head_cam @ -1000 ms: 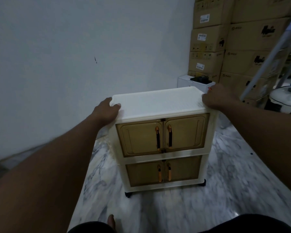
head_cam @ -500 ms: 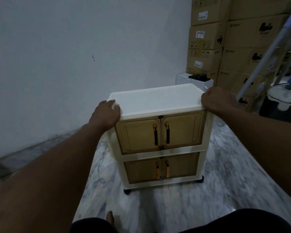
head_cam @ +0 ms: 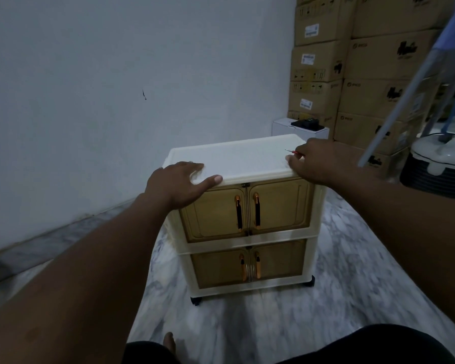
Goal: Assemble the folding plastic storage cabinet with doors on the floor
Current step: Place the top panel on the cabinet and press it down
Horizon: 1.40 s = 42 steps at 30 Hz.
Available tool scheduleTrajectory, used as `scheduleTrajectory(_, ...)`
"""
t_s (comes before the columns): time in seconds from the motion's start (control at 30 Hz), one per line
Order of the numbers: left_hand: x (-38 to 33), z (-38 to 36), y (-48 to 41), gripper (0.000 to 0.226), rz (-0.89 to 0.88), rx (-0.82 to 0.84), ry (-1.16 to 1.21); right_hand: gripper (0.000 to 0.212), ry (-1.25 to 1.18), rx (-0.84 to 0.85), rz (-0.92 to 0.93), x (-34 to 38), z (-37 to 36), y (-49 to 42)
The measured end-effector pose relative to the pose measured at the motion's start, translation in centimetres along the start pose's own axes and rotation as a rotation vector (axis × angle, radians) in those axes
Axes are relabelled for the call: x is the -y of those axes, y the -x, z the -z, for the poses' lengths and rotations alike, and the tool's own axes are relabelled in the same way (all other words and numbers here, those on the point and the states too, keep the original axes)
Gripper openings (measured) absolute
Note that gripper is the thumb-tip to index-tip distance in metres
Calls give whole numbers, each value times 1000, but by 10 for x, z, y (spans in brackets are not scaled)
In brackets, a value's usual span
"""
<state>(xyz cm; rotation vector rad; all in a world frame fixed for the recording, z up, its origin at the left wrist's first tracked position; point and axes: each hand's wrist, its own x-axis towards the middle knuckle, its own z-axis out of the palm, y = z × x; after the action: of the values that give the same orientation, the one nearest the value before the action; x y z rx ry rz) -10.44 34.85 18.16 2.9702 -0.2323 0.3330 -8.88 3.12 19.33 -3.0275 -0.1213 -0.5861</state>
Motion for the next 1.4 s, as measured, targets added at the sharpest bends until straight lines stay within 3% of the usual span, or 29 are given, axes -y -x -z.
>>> scheduleTrajectory(0.23,1,2,-2,93,6,58,-21,54,-8,20,8,-1,-4,3)
scheduleTrajectory(0.33,1,4,-5,96,27,103,10,48,-27,130,-9,4,3,-5)
scheduleTrajectory(0.6,4,9,-14,97,75,184,118,19,-310,260,-179,70,43,-57)
scheduleTrajectory(0.9,9,6,-23,98,85,215,133,9,-492,248,-277,131,8,-90)
scheduleTrajectory(1.17,10,6,-26,99,105,238,164,19,-452,202,-295,138,-14,-90)
scheduleTrajectory(1.4,11,7,-26,98,100,225,218,12,-426,157,-276,133,-16,-82)
